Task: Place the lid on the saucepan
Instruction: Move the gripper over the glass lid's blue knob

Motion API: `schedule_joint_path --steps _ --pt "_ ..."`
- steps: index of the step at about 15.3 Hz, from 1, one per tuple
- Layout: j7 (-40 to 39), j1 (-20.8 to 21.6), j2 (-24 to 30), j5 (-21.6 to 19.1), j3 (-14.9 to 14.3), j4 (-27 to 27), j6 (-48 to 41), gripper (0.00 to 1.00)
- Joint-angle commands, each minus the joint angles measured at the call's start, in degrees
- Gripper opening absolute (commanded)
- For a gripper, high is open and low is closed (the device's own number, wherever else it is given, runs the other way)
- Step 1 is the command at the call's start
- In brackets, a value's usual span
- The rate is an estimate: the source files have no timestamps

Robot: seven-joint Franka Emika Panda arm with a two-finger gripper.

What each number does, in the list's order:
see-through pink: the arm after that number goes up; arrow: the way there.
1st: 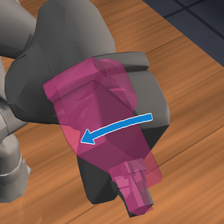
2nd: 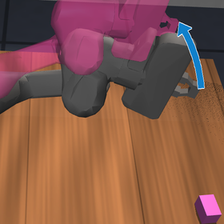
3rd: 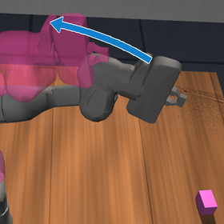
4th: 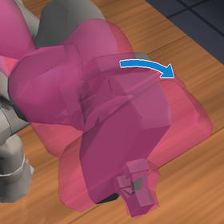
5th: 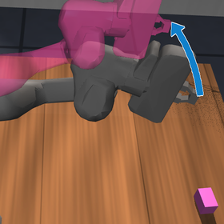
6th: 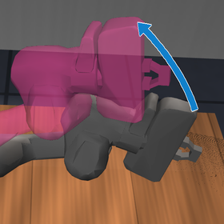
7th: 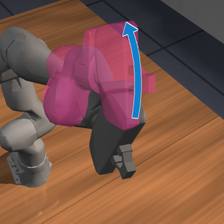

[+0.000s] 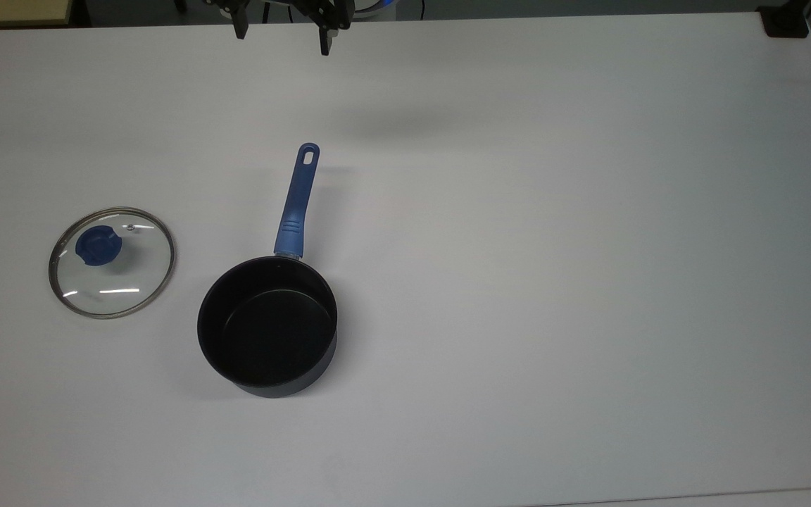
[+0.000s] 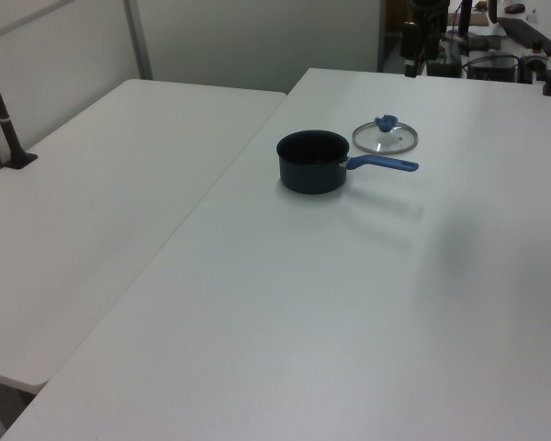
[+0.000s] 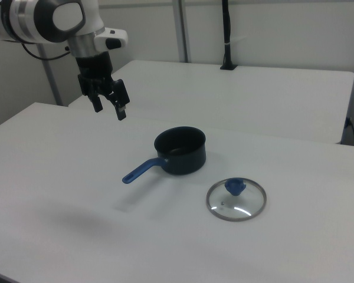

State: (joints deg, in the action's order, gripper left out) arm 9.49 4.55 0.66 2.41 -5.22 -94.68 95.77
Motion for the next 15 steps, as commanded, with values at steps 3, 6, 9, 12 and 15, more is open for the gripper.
schedule_joint_path --steps 3,6,9,12,15 --pt "-0.61 -0.42 0.13 -1.09 -0.40 0.46 -1.11 1.00" --pt "-0.61 -0.60 -2.24 -1.00 -1.36 3.61 -1.02 1.00" --pt "-0.61 -2.60 -7.32 -0.91 -2.77 6.33 1.42 1.00" --pt "1.75 -6.91 -11.55 -1.00 -2.77 7.05 7.49 1.00" --pt "4.66 -11.13 -14.98 -1.61 -2.77 6.96 13.64 1.00"
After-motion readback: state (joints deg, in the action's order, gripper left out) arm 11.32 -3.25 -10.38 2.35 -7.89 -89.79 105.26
